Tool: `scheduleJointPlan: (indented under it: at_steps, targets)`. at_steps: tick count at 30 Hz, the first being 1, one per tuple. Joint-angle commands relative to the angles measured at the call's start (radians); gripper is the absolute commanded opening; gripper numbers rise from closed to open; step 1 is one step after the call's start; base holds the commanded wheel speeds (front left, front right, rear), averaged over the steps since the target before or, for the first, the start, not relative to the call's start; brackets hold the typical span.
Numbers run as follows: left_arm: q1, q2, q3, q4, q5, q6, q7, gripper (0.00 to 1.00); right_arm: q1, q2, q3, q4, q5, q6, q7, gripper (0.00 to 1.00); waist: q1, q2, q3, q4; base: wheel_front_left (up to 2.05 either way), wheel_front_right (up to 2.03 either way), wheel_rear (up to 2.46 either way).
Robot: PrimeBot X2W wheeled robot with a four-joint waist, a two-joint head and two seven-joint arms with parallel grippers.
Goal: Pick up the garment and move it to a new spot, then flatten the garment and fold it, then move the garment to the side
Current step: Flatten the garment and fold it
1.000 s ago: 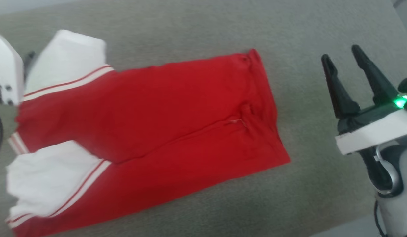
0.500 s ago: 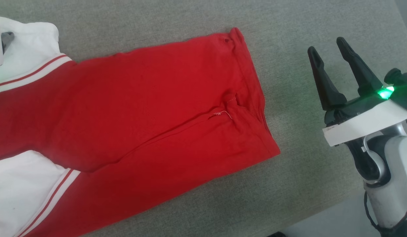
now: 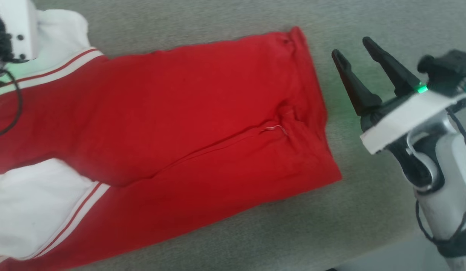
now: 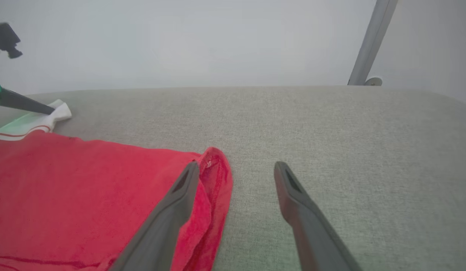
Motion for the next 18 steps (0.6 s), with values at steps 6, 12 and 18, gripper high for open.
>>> scheduleJointPlan:
  at_steps: [6,12,18]
  targets:
    - [-0.038,-0.06,-0.024,0.031,0.015,-0.019,-0.039,0.0,-0.105,-0.026,0.056,0.089,0.023,-0.001,0.116,1.0,0.0,0.0,0.007,0.066,0.0,0.0,0.0]
    - [-0.083,-0.124,-0.038,0.083,0.02,-0.042,-0.085,0.0,-0.231,-0.04,0.143,0.232,0.048,-0.001,0.281,1.0,0.0,0.0,0.009,0.116,0.0,0.0,0.0]
    - [-0.111,-0.159,-0.047,0.147,0.027,-0.067,-0.136,0.0,-0.333,-0.022,0.295,0.387,0.115,0.0,0.499,0.65,0.0,0.0,0.003,0.134,0.0,0.0,0.0]
